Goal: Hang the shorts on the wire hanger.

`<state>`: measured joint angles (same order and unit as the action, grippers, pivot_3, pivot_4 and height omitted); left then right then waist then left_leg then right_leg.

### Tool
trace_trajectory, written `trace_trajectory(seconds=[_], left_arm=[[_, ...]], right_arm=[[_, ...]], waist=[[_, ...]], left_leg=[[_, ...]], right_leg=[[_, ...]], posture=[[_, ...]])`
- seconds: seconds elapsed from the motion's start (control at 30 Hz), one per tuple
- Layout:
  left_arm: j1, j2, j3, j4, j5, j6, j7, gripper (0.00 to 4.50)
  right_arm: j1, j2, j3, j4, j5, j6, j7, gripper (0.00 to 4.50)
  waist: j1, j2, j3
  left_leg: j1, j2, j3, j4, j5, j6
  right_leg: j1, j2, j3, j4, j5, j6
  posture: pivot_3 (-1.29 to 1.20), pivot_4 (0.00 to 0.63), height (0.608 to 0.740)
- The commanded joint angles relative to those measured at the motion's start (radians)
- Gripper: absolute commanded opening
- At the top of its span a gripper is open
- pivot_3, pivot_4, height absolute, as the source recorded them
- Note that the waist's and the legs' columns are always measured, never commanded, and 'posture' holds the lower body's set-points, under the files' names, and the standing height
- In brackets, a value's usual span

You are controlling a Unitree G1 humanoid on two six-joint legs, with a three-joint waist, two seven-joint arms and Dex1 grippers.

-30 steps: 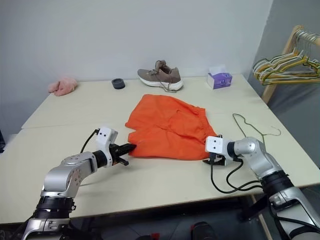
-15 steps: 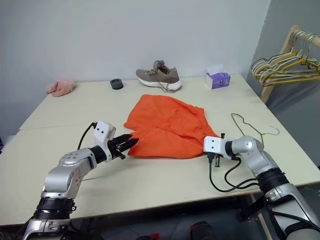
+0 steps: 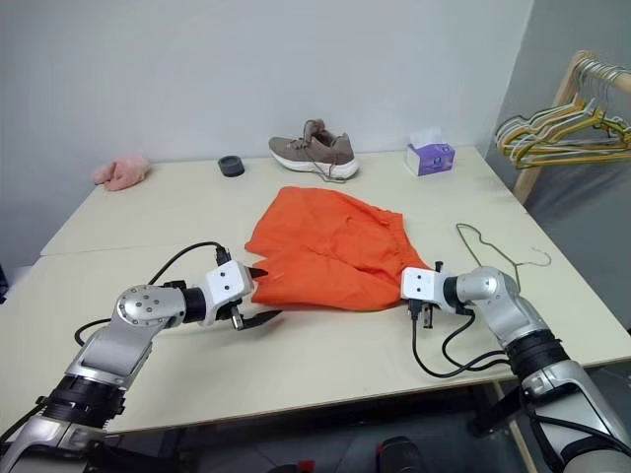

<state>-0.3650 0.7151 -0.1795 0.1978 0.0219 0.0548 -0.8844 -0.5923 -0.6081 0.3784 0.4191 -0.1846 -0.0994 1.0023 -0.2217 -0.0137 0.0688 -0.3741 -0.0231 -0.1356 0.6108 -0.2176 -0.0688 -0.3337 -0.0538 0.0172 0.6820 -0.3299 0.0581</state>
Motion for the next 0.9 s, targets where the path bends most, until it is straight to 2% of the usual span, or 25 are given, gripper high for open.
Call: trace_trajectory(seconds=[0.03,0.1,0.23,0.37,0.6,0.7,0.9], left_arm=[[-0.046,-0.028,-0.031,0.084,0.069,-0.069,0.047,4.47],[-0.066,-0.042,-0.056,0.144,0.111,-0.12,0.063,4.47],[-0.075,-0.05,-0.064,0.194,0.128,-0.147,0.048,3.61],[-0.049,-0.004,-0.054,0.172,0.116,-0.152,-0.019,2.3],[0.065,0.088,-0.024,0.009,0.018,-0.098,-0.183,0.09],[0.132,0.142,-0.009,-0.084,-0.021,-0.05,-0.237,0.03],[0.37,0.29,0.099,-0.338,-0.161,0.112,-0.335,0.03]], right_arm=[[-0.033,0.004,-0.016,-0.014,-0.003,-0.008,0.004,0.0],[-0.036,0.008,-0.016,-0.015,-0.003,-0.009,0.002,0.0],[-0.04,0.013,-0.017,-0.02,-0.004,-0.017,-0.005,0.0],[-0.041,0.014,-0.017,-0.034,-0.008,-0.032,-0.007,0.0],[-0.011,0.003,-0.006,-0.13,0.013,-0.016,0.06,0.0],[0.021,-0.018,-0.01,-0.206,0.031,0.017,0.104,0.0],[0.167,-0.106,-0.021,-0.528,0.127,0.223,0.226,0.0]], waist=[[0.0,0.0,0.0],[-0.003,0.0,0.0],[-0.006,0.0,0.0],[-0.013,0.0,-0.001],[-0.032,0.001,-0.001],[-0.027,0.001,-0.001],[-0.025,0.003,-0.001]], left_leg=[[0.0,0.0,0.0,0.0,0.0,0.0],[0.0,0.0,0.0,0.0,0.0,0.0],[0.0,0.0,0.0,0.0,0.0,0.0],[0.0,0.0,-0.001,0.0,0.0,0.0],[0.0,0.0,-0.001,0.0,0.0,0.0],[0.0,0.001,-0.002,0.0,0.0,0.001],[0.0,0.002,-0.002,-0.001,0.0,0.001]], right_leg=[[0.0,0.0,0.0,0.0,0.0,0.0],[0.0,0.0,0.0,0.0,0.001,-0.001],[0.0,0.0,0.0,0.0,0.001,-0.001],[0.0,0.0,0.0,0.001,0.001,-0.001],[0.0,0.0,0.001,0.001,0.001,-0.001],[0.0,0.0,0.0,0.001,0.001,-0.001],[-0.001,0.0,0.002,0.001,0.0,0.001]], posture=[[-0.23,0.0,0.74],[-0.23,0.0,0.74],[-0.23,0.0,0.74],[-0.23,0.0,0.74],[-0.22,0.0,0.74],[-0.22,0.0,0.74],[-0.21,0.0,0.74]])
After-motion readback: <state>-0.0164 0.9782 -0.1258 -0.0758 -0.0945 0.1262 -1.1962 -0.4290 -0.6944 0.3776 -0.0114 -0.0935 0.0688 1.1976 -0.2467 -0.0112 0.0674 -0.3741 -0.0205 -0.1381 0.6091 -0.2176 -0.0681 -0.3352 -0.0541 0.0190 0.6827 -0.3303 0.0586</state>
